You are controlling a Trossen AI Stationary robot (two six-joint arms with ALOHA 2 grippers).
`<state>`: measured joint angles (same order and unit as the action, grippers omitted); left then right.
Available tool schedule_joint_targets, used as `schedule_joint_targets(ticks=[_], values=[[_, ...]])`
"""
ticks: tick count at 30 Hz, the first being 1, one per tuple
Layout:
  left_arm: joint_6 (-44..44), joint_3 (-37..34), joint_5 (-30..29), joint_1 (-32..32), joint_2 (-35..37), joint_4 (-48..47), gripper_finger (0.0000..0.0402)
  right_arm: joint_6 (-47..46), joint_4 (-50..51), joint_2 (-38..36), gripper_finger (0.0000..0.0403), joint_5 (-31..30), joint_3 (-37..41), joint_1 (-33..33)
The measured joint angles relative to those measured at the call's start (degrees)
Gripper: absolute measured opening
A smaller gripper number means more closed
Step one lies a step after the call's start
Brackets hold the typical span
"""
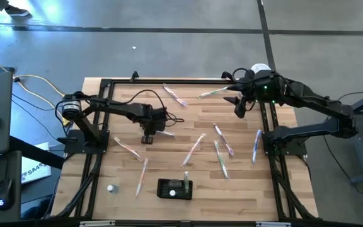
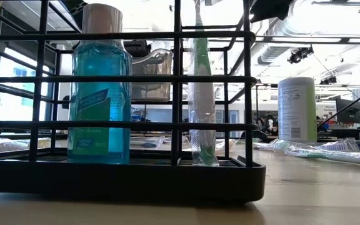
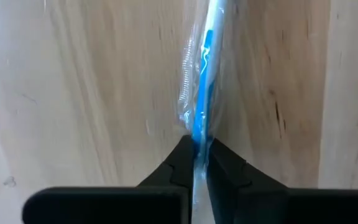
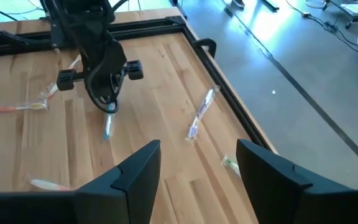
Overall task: Pick & Place toothbrushing station
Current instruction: Put the left blue toothbrush into the black wire organizer
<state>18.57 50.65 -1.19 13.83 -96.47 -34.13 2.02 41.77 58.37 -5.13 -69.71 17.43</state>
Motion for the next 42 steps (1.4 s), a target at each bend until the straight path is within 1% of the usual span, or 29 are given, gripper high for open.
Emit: schedule_joint_targets(ticks=[4, 8, 10, 13, 17, 19, 21, 24, 27, 29, 31, 34, 36, 38, 40, 42], values=[[-1.48, 0.08, 2.42, 0.04, -0.02, 0.22, 0.0017, -0.04, -0.04, 0.00, 0.0203, 0.02, 0.00, 0.00], [-7.26, 1.57, 5.96, 0.95, 1.74, -0.50, 0.0010, 0.56, -0.06, 0.00, 0.0203, -0.01, 0.00, 0.00], [-9.11, 2.30, 7.15, 0.86, 3.24, -1.52, 0.0010, 0.79, -0.04, 0.00, 0.0203, -0.09, 0.00, 0.00], [-9.43, 4.18, 6.94, 0.70, 7.24, -3.45, 0.0010, 0.83, -0.06, -0.02, 0.0203, -0.50, 0.00, 0.00], [-9.50, 6.81, 2.37, 0.56, 12.38, -8.83, 0.0010, 0.31, -0.04, -0.02, 0.0203, -0.81, 0.00, -0.02], [-8.57, 9.68, -1.54, -0.29, 15.29, -11.79, 0.0010, -1.78, -0.04, -0.02, 0.0203, -2.56, -0.01, -0.01], [-6.33, 12.95, -6.91, -1.95, 18.05, -14.20, 0.0010, -3.68, -0.04, -0.02, 0.0203, -4.15, -0.02, 0.45], [0.70, 19.44, -15.67, -6.10, 20.29, -15.79, 0.0010, -6.86, -0.19, -0.39, 0.0203, -3.40, -0.02, 2.74], [12.60, 26.51, -22.13, -10.18, 21.04, -17.54, 0.0010, -10.74, -1.05, -0.96, 0.0203, -1.36, -0.11, 6.08], [18.07, 31.00, -25.56, -12.11, 20.77, -17.22, 0.0013, -13.28, -1.40, -1.02, 0.0203, 2.12, -0.11, 8.72], [21.62, 35.25, -29.81, -13.88, 19.82, -15.09, 0.0019, -15.89, -2.34, -0.98, 0.0203, 8.19, -0.11, 11.37], [27.75, 40.23, -34.23, -17.16, 18.30, -9.55, 0.0018, -19.46, -5.04, -0.96, 0.0203, 22.04, -0.11, 15.44], [33.36, 42.90, -35.28, -19.63, 16.96, -2.78, 0.0013, -22.44, -7.82, -0.71, 0.0203, 32.45, -0.11, 17.82], [40.78, 44.80, -35.43, -21.64, 15.27, 1.64, 0.0010, -26.16, -11.81, -0.09, 0.0203, 41.75, -0.11, 19.54], [48.93, 47.08, -35.37, -23.30, 13.30, 7.20, 0.0010, -30.60, -16.38, 0.35, 0.0203, 49.11, -0.11, 20.63], [55.63, 49.25, -35.50, -24.61, 10.90, 8.30, 0.0012, -35.29, -22.14, 1.18, 0.0203, 54.86, -0.09, 21.32]])
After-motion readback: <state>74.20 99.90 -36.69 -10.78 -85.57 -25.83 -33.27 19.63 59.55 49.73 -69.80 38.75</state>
